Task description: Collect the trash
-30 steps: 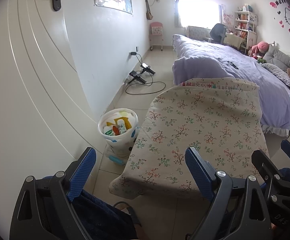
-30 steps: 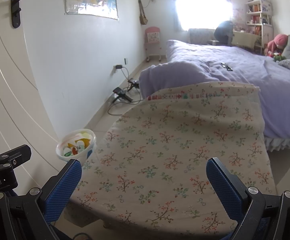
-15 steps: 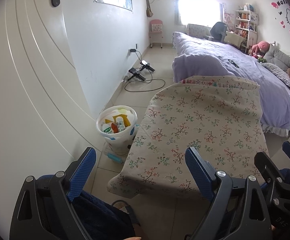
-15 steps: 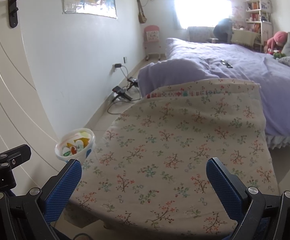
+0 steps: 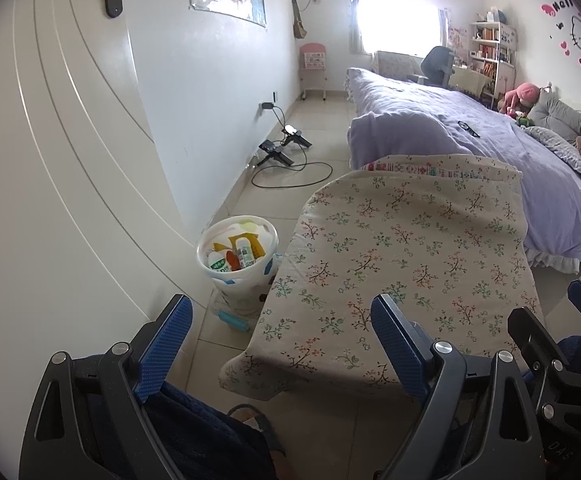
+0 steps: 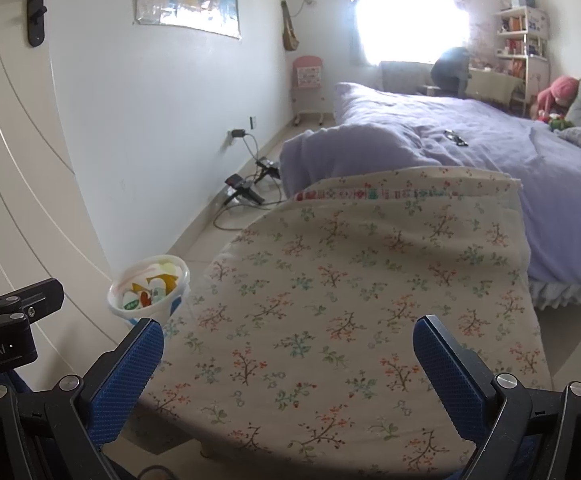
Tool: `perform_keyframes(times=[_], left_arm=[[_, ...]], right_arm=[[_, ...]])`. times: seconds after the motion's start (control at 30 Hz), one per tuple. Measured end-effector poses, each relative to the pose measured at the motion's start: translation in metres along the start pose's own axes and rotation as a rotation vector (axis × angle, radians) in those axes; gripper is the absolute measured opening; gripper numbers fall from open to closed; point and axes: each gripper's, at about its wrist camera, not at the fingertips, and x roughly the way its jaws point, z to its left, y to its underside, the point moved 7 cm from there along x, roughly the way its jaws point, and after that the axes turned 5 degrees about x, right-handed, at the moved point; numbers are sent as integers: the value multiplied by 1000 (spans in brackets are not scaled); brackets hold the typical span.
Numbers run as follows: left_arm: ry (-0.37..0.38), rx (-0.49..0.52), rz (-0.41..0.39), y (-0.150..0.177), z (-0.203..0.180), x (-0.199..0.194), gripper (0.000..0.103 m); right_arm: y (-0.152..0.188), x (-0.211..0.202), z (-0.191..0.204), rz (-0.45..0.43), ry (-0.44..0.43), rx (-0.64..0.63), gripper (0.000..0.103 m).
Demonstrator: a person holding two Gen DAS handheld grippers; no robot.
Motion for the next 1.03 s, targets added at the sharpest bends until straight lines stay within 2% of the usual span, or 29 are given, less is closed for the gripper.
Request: perform_keyframes(times=[1.03], left_arm=[[1,-20,18,3,-2,7,93]], right_arm=[[3,6,-2,13,-9,6,102]])
